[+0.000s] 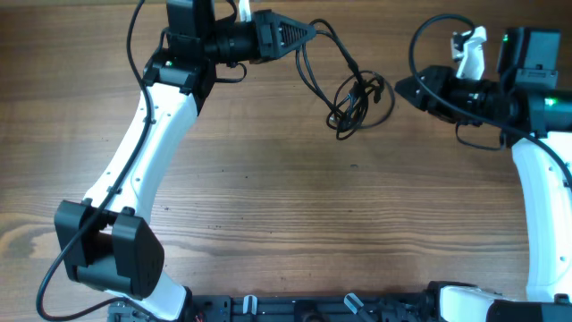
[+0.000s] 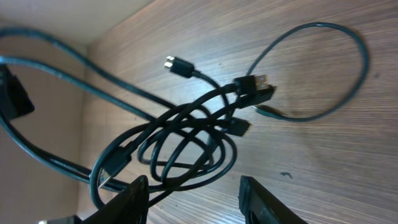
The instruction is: Untangle cables
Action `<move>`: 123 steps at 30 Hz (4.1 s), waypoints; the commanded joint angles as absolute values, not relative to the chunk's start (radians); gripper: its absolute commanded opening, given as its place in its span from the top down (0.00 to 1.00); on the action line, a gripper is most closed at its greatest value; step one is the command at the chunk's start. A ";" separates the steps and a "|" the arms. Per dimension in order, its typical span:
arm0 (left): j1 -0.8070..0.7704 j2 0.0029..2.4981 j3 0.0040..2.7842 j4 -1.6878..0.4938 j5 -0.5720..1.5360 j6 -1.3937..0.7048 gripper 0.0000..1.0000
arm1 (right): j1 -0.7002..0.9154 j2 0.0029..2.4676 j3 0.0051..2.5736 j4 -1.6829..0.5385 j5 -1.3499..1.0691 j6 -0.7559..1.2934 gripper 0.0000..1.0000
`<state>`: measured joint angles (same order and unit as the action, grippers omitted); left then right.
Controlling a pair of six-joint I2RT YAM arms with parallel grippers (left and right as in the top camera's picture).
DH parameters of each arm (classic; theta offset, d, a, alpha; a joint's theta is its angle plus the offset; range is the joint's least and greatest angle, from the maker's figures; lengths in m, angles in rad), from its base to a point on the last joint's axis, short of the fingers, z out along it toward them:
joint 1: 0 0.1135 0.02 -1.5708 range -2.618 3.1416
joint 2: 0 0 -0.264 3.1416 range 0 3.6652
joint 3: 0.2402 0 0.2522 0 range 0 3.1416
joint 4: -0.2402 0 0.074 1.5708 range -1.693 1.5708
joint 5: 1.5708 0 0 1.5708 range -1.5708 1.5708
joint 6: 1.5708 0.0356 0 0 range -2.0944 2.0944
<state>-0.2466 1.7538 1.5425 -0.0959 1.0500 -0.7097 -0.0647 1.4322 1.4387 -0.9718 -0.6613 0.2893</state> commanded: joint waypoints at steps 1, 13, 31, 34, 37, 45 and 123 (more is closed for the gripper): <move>-0.245 1.754 1.552 -0.078 1.087 -0.846 0.96 | 0.004 1.419 1.461 -0.950 -0.669 0.262 0.51; -0.245 1.754 1.552 -0.079 1.050 -0.929 0.96 | 0.248 1.476 1.461 -0.876 -0.598 0.313 0.44; -0.233 1.755 1.552 -0.691 0.113 -0.508 0.94 | -0.192 1.255 1.461 -1.077 -0.242 0.391 0.96; -0.233 1.755 1.552 -0.743 0.024 -0.499 0.94 | -0.276 1.258 1.461 -1.098 -0.345 0.338 0.96; -0.233 1.755 1.552 -0.761 0.053 -0.477 0.87 | -0.301 1.260 1.461 -1.104 -0.474 0.255 0.96; -0.233 1.755 1.552 -0.760 0.089 -0.451 0.51 | -0.300 1.268 1.461 -1.121 -0.437 0.290 0.96; -0.234 1.755 1.552 -0.709 0.454 -0.135 0.14 | -0.918 1.772 2.592 -0.596 -0.881 1.099 0.95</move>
<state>-0.2382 1.7546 1.5482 -0.7082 0.4603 -0.1539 -0.8524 1.7416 2.5870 -0.4808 -0.6758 1.1904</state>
